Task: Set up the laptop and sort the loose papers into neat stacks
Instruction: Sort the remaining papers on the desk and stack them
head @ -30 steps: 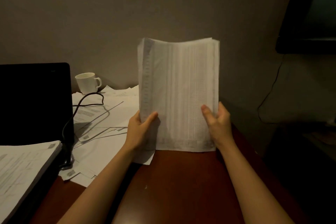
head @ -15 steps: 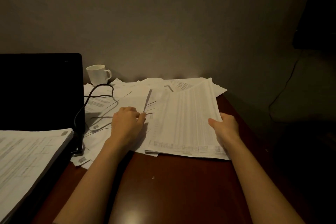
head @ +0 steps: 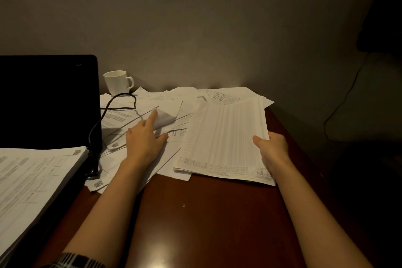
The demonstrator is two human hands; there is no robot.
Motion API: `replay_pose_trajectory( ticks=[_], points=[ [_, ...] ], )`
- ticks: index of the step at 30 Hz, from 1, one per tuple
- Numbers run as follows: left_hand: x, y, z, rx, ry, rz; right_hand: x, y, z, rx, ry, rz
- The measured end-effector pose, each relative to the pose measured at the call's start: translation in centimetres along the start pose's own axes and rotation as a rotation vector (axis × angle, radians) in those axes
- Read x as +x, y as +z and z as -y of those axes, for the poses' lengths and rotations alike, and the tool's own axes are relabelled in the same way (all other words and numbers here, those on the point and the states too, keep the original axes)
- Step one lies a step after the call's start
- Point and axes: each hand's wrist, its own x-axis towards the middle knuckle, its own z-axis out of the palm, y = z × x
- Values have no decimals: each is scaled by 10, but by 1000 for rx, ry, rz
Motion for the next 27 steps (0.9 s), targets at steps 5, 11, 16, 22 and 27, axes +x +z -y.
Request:
replay_pose_trajectory(
  ticks=[5,11,16,22,27],
  points=[
    [6,0,6,-87,-83,-1,-1,-1,2,-4,3,16],
    [7,3,12,-82,-16,-3,-2,-1,3,-14,11,22],
    [6,-3,9,-85,-19,-122,-4,-1,4,3,-8,38],
    [-11,-11,-43,-169,469,-322,-9,7,7,29,-15,132],
    [-23,-15,-63,-622,725,-70,-8,1,12,-18,51,196]
  ],
)
